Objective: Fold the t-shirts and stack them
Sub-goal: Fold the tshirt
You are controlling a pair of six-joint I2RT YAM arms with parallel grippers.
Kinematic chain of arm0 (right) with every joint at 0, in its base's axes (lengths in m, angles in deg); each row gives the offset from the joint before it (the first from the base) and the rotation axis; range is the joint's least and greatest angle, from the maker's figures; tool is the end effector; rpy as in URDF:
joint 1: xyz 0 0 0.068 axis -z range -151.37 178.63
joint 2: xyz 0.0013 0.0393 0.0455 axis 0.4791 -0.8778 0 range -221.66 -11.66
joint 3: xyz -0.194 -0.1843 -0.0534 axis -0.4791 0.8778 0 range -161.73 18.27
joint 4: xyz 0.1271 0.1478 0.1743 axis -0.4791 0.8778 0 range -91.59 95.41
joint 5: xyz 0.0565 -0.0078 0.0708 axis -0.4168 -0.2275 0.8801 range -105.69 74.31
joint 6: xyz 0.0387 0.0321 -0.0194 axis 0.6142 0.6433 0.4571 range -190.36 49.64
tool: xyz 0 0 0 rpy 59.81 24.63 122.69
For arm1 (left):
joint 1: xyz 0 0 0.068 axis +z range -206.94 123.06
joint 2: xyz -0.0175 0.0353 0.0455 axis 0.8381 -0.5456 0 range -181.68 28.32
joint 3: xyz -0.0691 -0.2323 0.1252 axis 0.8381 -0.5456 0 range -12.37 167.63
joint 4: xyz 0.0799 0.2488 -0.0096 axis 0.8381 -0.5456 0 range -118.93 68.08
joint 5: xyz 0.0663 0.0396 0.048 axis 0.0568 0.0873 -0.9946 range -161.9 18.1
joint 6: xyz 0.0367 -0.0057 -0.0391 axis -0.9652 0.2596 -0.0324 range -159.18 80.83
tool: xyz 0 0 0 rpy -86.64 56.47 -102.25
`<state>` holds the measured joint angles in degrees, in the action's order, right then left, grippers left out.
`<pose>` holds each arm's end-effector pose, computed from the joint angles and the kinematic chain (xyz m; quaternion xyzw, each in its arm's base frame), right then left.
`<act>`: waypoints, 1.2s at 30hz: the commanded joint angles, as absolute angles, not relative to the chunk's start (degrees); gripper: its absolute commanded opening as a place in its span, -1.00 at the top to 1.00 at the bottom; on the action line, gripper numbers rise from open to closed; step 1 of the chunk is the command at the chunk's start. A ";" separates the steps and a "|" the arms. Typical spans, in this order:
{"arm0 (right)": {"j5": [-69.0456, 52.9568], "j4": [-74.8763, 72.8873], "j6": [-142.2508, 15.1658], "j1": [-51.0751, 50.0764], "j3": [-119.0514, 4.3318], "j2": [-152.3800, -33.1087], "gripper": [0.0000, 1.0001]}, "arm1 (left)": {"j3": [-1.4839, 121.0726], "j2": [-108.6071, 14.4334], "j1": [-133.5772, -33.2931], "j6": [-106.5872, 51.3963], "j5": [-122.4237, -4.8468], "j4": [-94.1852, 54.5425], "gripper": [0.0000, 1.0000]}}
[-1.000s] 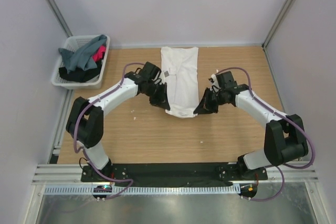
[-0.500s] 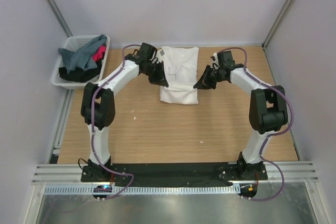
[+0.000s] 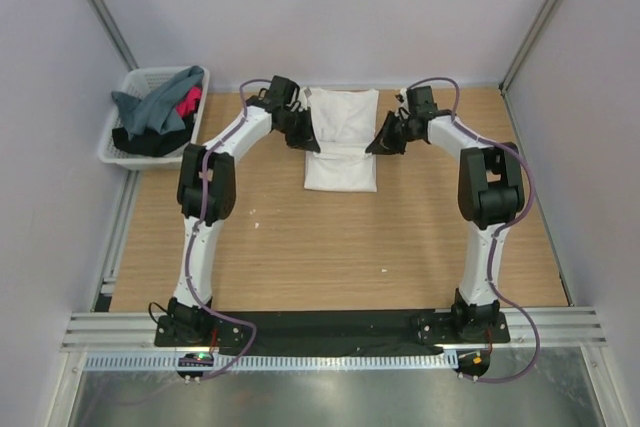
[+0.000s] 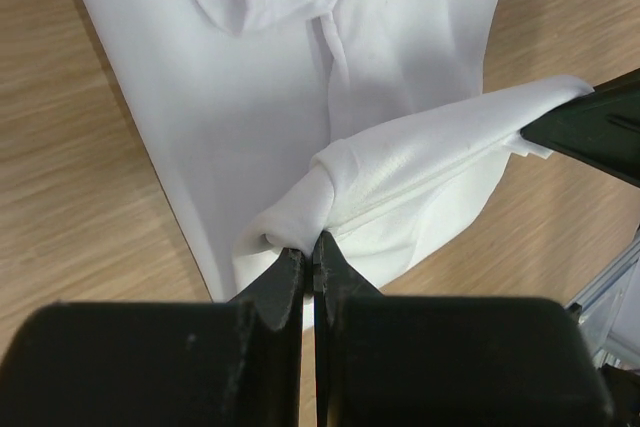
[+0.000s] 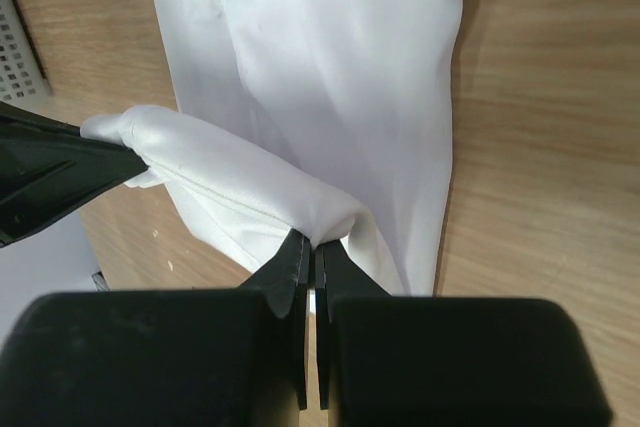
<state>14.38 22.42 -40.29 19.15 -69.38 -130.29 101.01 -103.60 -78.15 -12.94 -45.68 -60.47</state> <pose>0.4385 0.0912 0.1849 0.0878 0.9201 0.3311 0.1898 0.4654 -0.1976 0.2000 0.0233 0.9359 -0.3101 0.1652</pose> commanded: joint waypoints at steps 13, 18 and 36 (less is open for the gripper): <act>10.94 25.56 -43.38 22.03 -70.86 -126.20 -0.04 | 101.28 -97.02 -76.54 -17.74 -50.99 -63.14 -0.50; 16.56 26.89 -43.02 22.65 -59.44 -121.09 -0.04 | 90.47 -93.85 -76.27 -15.45 -42.91 -63.50 -0.47; 18.50 23.20 -41.44 22.56 -55.47 -125.83 -0.08 | 86.50 -100.18 -76.36 -9.29 -37.44 -56.99 -0.43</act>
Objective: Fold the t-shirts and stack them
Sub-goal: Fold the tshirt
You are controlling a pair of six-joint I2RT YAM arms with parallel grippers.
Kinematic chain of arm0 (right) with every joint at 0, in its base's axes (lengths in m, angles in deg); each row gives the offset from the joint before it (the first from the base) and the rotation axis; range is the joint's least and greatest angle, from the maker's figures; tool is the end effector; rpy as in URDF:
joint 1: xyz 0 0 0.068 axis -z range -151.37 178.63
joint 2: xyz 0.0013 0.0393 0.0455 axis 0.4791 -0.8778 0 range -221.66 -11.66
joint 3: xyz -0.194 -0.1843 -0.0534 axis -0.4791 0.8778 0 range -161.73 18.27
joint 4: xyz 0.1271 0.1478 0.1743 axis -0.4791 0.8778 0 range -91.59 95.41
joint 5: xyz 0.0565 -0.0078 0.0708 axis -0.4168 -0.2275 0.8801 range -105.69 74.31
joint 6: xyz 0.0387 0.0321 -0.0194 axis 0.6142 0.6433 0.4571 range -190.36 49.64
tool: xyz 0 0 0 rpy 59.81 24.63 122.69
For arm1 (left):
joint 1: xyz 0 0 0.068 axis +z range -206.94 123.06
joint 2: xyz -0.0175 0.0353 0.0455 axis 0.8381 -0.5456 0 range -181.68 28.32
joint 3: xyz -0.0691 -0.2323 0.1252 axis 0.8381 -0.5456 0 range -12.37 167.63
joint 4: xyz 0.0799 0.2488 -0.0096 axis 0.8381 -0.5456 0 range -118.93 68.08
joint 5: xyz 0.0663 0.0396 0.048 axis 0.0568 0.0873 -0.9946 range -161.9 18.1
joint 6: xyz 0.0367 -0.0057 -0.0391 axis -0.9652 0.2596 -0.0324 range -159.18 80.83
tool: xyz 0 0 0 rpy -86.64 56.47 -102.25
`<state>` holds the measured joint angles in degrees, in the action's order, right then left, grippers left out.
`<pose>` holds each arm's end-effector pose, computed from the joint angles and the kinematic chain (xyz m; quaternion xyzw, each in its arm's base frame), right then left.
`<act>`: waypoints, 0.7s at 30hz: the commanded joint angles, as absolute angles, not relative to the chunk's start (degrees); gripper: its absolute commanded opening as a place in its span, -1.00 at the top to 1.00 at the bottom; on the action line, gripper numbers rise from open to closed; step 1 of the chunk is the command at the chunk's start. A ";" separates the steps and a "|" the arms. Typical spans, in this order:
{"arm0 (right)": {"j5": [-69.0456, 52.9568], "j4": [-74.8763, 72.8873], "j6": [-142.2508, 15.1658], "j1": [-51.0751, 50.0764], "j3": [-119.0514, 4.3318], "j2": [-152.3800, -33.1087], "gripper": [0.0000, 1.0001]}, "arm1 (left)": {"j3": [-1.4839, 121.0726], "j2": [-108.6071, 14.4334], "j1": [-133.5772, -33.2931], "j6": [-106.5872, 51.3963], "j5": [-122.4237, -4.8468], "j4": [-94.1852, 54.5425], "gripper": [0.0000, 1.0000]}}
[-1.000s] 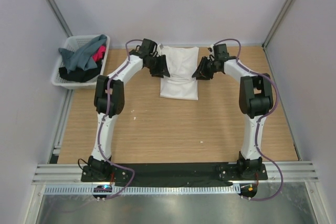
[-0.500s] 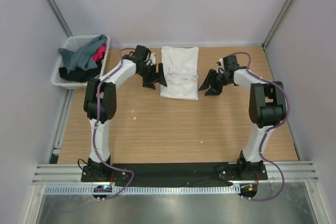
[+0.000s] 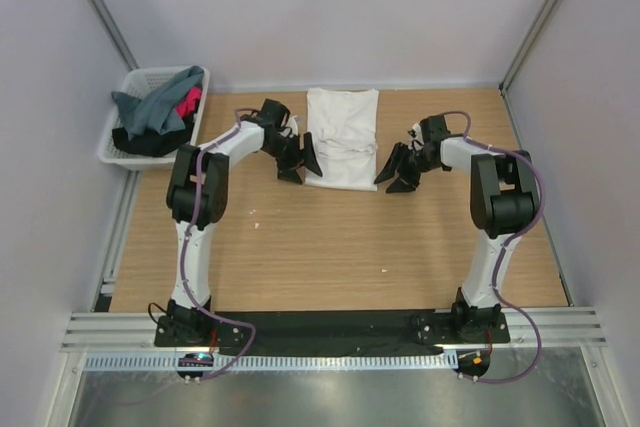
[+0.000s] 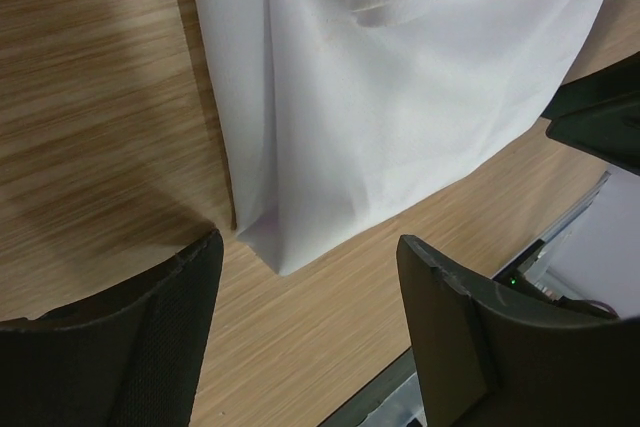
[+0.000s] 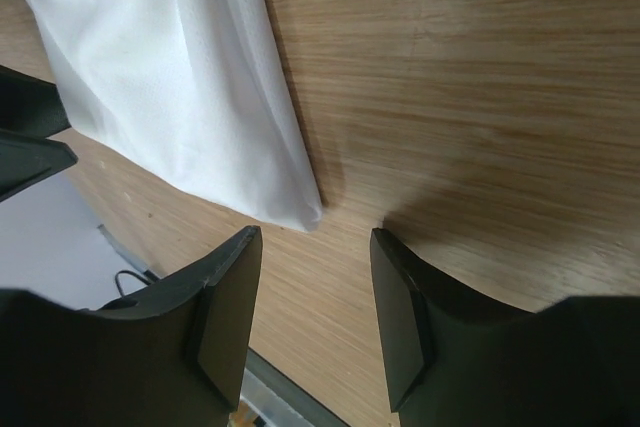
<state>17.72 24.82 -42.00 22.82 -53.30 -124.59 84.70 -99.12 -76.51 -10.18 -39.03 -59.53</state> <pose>0.3817 0.0585 0.1439 0.1294 0.9325 0.3238 0.0938 0.4281 -0.1728 0.1547 -0.0234 0.9427 -0.3285 0.0529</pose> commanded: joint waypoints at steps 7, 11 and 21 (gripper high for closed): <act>18.94 22.14 -41.18 21.77 -55.99 -128.29 -0.07 | 87.29 -101.76 -76.36 -9.12 -37.53 -56.55 -0.38; 19.56 21.53 -40.65 21.07 -56.69 -129.08 -0.06 | 87.03 -102.11 -76.36 -9.12 -37.44 -56.55 -0.33; 22.11 19.68 -40.74 20.01 -55.55 -128.30 0.83 | 83.43 -100.53 -76.62 -8.15 -36.65 -56.55 0.59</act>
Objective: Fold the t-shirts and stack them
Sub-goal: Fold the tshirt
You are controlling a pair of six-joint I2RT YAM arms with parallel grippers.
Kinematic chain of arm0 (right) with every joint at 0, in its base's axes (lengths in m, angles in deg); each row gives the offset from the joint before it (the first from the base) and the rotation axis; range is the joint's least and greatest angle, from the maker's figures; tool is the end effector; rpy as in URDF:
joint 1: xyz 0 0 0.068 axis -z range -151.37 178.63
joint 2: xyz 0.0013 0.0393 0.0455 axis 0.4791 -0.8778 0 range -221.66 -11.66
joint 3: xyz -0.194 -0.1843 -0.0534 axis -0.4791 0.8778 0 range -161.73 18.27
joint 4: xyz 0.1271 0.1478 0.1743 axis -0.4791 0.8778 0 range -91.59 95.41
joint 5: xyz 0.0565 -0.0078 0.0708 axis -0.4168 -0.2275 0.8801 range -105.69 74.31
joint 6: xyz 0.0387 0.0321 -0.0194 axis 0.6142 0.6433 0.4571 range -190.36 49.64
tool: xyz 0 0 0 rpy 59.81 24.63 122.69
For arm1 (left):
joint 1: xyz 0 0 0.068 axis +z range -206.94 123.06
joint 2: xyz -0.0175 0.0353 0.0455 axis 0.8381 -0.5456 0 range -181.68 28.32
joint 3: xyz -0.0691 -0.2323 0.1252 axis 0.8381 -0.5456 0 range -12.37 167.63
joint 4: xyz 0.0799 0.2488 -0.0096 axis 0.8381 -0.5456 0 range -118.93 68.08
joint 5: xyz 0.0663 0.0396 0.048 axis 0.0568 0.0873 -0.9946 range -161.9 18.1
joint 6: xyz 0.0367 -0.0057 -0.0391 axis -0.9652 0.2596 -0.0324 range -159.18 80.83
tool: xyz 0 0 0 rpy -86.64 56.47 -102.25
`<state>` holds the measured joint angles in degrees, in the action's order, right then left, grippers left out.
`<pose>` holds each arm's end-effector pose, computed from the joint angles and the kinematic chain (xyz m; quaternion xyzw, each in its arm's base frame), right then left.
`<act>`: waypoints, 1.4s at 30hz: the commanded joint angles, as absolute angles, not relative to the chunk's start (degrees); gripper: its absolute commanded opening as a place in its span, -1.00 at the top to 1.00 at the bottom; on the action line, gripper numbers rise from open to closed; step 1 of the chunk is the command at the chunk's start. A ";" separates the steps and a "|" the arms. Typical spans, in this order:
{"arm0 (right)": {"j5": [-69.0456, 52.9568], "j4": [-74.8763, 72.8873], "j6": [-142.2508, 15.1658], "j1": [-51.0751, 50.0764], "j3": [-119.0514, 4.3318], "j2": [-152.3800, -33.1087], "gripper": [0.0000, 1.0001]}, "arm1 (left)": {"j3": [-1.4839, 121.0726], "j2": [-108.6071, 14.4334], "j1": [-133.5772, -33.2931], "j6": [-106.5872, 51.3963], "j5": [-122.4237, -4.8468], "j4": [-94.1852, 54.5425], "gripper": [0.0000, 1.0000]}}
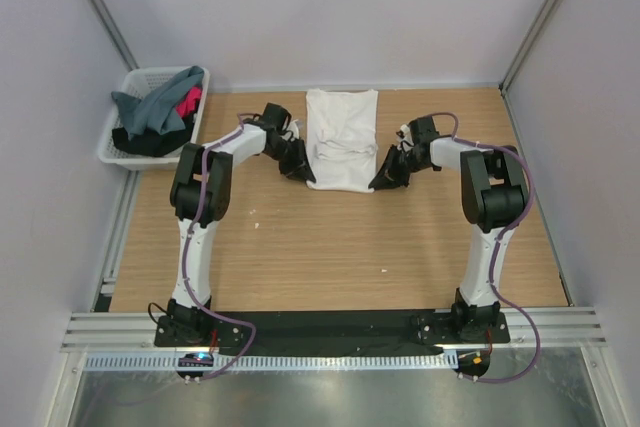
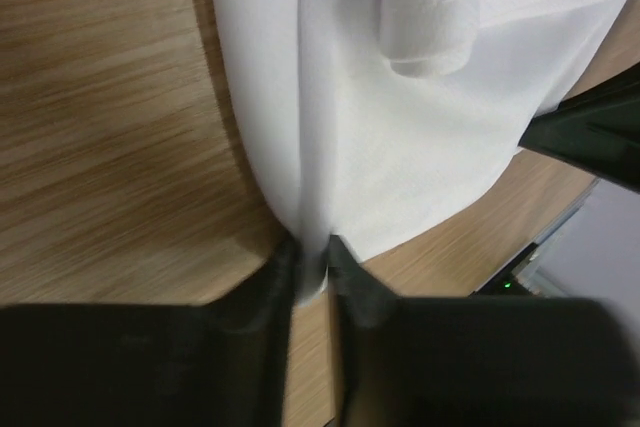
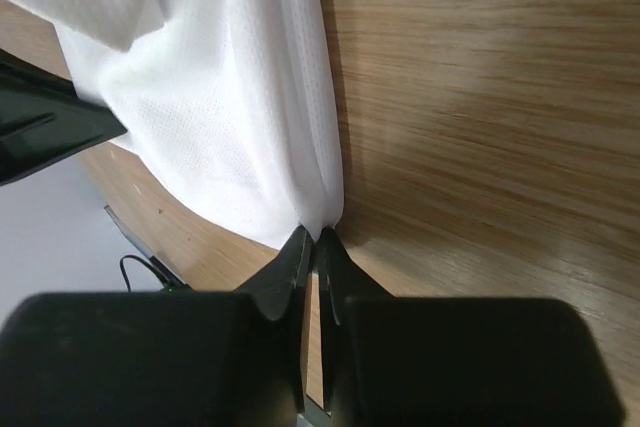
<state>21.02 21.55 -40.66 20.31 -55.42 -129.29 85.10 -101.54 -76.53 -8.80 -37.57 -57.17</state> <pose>0.3932 0.0789 0.1263 0.1111 0.9257 0.3532 0.0779 0.4338 -0.1758 0.1400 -0.0310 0.9386 -0.3407 0.0457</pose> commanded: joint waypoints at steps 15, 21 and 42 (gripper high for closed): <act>24.57 25.39 -38.98 20.72 -48.44 -108.79 0.97 | 73.77 -80.86 -78.03 -5.43 -34.10 -57.08 1.00; 25.01 28.20 -38.71 20.72 -45.63 -101.59 0.97 | 71.04 -74.08 -78.99 -6.39 -34.63 -58.14 1.00; 23.87 25.57 -38.72 20.54 -44.19 -101.38 0.97 | 55.47 -63.17 -80.15 -5.43 -37.97 -57.26 1.00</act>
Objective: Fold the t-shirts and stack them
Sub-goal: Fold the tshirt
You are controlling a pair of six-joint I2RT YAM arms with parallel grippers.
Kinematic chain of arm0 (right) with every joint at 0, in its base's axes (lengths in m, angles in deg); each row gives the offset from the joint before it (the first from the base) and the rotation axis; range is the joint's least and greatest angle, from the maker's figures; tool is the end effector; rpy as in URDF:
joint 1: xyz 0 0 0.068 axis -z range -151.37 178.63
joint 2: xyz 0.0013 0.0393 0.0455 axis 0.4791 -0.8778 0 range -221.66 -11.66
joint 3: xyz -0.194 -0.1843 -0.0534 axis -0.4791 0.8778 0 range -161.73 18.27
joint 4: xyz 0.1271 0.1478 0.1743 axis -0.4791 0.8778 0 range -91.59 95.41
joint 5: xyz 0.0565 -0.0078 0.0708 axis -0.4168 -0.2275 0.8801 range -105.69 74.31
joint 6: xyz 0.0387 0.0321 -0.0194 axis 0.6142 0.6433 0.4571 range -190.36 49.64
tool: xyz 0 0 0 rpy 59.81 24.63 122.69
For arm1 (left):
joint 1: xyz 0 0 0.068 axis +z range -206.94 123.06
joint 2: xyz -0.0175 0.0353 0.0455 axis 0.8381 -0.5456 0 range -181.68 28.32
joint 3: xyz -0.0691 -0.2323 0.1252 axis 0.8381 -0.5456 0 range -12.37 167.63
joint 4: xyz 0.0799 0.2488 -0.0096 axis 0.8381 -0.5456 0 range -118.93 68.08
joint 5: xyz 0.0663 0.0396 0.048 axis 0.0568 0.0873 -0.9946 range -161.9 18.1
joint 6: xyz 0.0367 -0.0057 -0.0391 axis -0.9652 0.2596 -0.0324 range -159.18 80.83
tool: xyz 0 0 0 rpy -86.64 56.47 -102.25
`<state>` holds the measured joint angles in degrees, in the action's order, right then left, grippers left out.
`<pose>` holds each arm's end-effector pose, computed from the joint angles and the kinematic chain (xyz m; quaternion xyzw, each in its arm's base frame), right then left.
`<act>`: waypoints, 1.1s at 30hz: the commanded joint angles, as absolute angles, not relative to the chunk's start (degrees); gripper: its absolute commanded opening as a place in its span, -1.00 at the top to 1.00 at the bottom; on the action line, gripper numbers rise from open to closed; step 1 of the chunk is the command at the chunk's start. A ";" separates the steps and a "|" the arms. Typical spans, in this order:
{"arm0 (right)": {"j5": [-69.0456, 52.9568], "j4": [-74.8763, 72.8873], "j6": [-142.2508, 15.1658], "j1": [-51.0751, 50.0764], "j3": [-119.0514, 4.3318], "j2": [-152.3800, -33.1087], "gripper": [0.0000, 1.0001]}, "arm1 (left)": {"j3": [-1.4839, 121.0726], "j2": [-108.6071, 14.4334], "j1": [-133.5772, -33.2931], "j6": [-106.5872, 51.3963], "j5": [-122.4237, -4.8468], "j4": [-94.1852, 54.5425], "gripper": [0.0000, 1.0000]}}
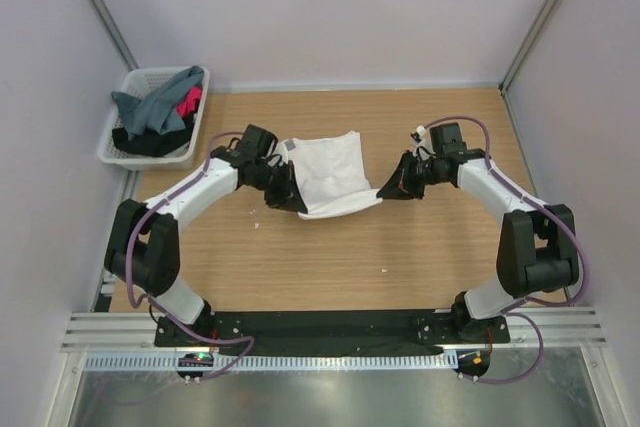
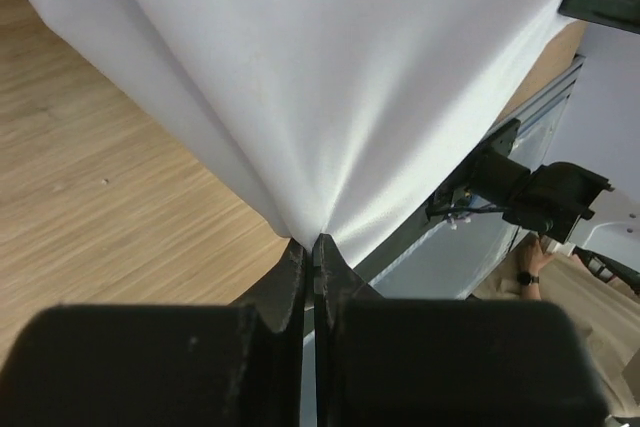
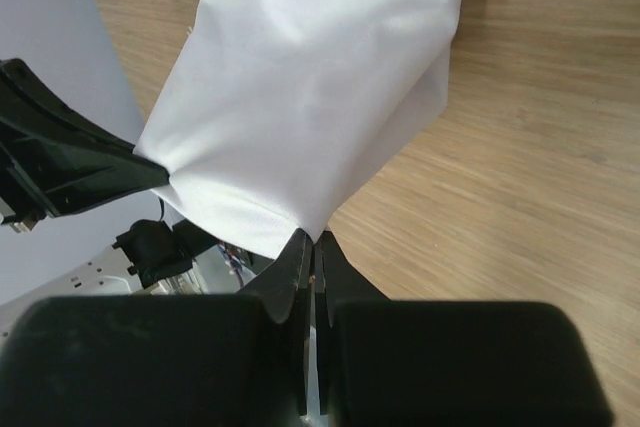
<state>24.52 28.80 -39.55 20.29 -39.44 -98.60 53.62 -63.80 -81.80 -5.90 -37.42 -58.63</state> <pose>0.2937 0.0662 0.2227 0.0882 0.9064 0.3950 0.1208 0.2850 -0.1544 0.2313 0.0014 0.9310 -0.3608 0.0561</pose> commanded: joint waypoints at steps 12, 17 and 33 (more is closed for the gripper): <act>22.99 20.74 -38.19 20.02 -75.38 -125.90 0.97 | 81.12 -81.88 -71.44 -8.06 -40.08 -57.08 1.00; 20.44 17.48 -37.31 19.23 -86.46 -139.07 0.17 | 93.41 -94.08 -70.21 -11.57 -45.86 -56.47 0.76; 20.26 19.33 -43.29 20.28 -78.24 -132.51 -0.40 | 91.26 -85.86 -71.17 -18.61 -55.90 -60.50 -0.80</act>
